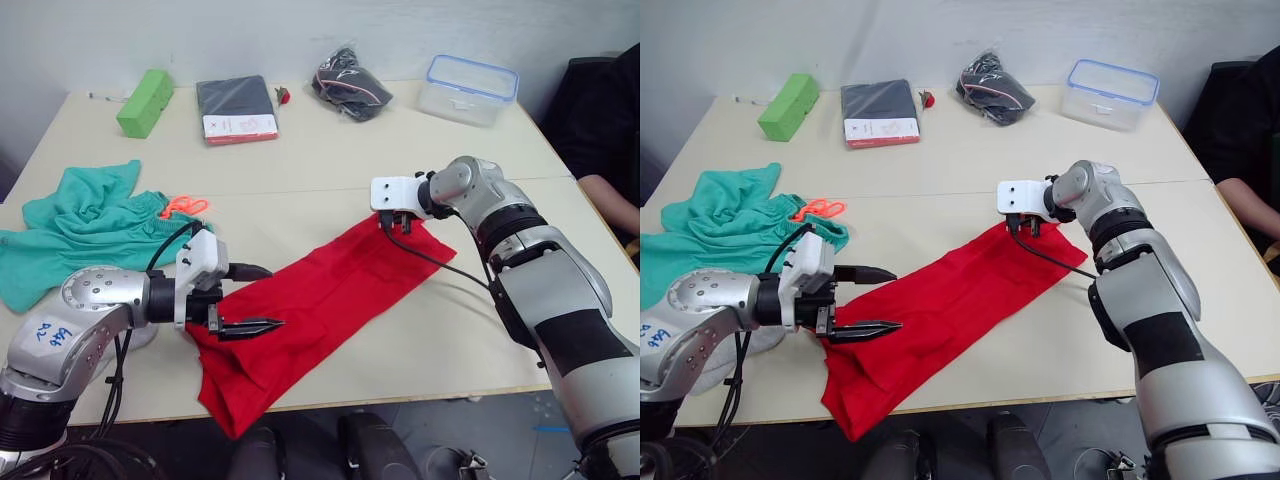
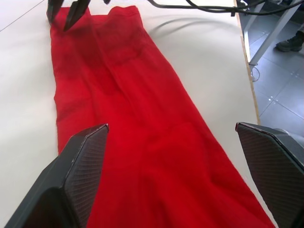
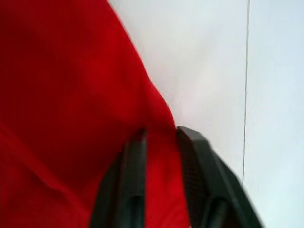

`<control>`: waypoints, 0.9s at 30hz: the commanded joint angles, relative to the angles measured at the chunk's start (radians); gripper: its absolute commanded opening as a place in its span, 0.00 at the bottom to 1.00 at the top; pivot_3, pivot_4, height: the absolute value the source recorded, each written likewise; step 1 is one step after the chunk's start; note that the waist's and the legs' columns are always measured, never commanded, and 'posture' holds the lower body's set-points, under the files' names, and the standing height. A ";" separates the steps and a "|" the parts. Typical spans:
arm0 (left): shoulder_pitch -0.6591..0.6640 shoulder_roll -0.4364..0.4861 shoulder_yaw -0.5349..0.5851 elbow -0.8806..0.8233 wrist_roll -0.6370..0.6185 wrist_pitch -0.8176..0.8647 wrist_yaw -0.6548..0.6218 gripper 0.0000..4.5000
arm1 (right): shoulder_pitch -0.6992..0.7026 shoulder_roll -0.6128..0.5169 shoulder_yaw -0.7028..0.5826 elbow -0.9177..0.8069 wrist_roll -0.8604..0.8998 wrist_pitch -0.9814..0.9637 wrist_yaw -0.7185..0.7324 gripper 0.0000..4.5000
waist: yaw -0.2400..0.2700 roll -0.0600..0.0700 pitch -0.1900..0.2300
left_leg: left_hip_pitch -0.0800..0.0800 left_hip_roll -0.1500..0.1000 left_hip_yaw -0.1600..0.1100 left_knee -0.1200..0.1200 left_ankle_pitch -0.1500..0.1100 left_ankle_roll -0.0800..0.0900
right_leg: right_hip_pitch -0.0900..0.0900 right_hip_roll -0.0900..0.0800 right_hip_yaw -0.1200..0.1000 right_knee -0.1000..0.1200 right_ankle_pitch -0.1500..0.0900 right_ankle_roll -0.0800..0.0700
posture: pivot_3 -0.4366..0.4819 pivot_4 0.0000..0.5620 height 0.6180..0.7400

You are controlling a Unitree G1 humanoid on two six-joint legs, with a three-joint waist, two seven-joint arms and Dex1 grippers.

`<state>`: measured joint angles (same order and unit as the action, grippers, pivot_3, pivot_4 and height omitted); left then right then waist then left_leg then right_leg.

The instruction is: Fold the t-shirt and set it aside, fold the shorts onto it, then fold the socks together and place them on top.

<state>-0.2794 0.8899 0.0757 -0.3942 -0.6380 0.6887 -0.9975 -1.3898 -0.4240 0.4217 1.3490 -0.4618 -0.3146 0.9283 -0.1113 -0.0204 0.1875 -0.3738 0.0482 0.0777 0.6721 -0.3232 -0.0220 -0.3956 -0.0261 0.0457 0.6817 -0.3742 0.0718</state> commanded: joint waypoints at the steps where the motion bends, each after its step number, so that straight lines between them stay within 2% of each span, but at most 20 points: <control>1: -0.036 0.048 -0.004 0.066 0.008 -0.007 -0.080 1.00 | -0.019 -0.070 -0.075 -0.057 0.070 -0.073 0.061 0.59 | 0.001 0.000 0.000 | 0.000 0.000 0.000 0.000 0.000 0.000 | 0.000 0.000 0.000 0.000 0.000 0.000 | 0.48 0.27 1.00; 6: -0.112 0.097 -0.060 0.204 0.064 -0.031 -0.178 1.00 | 0.063 -0.200 -0.142 -0.184 0.152 -0.167 0.195 0.96 | 0.006 0.000 0.000 | 0.000 -0.001 0.000 -0.001 0.000 0.000 | 0.001 0.000 -0.001 0.000 0.000 0.000 | 0.48 0.27 1.00; 7: -0.131 0.106 -0.074 0.235 0.075 -0.032 -0.200 1.00 | 0.089 -0.227 -0.154 -0.222 0.168 -0.176 0.217 0.99 | 0.006 0.000 0.000 | 0.000 -0.001 -0.001 -0.001 0.000 0.000 | 0.001 0.000 -0.001 -0.001 0.000 0.000 | 0.48 0.27 1.00; 11: -0.228 0.109 -0.144 0.380 0.123 -0.008 -0.275 1.00 | 0.293 -0.378 -0.191 -0.472 0.247 -0.215 0.338 0.99 | 0.015 0.000 0.000 | 0.000 0.000 -0.001 -0.002 0.000 0.000 | 0.002 0.000 -0.001 -0.001 0.000 0.000 | 0.48 0.27 1.00; 16: -0.303 0.089 -0.248 0.546 0.234 -0.035 -0.324 1.00 | 0.578 -0.533 -0.216 -0.751 0.288 -0.259 0.354 0.99 | 0.023 0.001 0.001 | 0.000 0.000 0.000 -0.001 0.000 0.000 | 0.001 0.000 0.000 -0.002 0.000 0.000 | 0.48 0.27 1.00; 20: -0.334 0.059 -0.296 0.625 0.287 -0.040 -0.345 1.00 | 0.694 -0.552 -0.229 -0.850 0.285 -0.239 0.304 0.99 | 0.018 0.001 0.001 | 0.002 0.000 0.002 0.000 0.000 0.000 | 0.001 0.001 0.001 0.000 0.000 0.000 | 0.48 0.27 1.00; 27: -0.371 0.000 -0.344 0.741 0.364 -0.052 -0.374 1.00 | 0.705 -0.494 -0.208 -0.865 0.258 -0.190 0.215 0.99 | 0.027 0.000 0.000 | 0.003 0.001 0.002 0.005 0.000 0.000 | 0.001 0.001 0.002 0.004 0.000 0.000 | 0.48 0.27 1.00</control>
<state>-0.6498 0.8991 -0.2444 0.3089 -0.3132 0.6467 -1.3733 -0.6805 -0.9326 0.2196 0.5074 -0.2054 -0.5152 1.1661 -0.0844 -0.0201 0.1876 -0.3704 0.0489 0.0801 0.6778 -0.3231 -0.0219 -0.3942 -0.0252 0.0479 0.6863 -0.3743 0.0718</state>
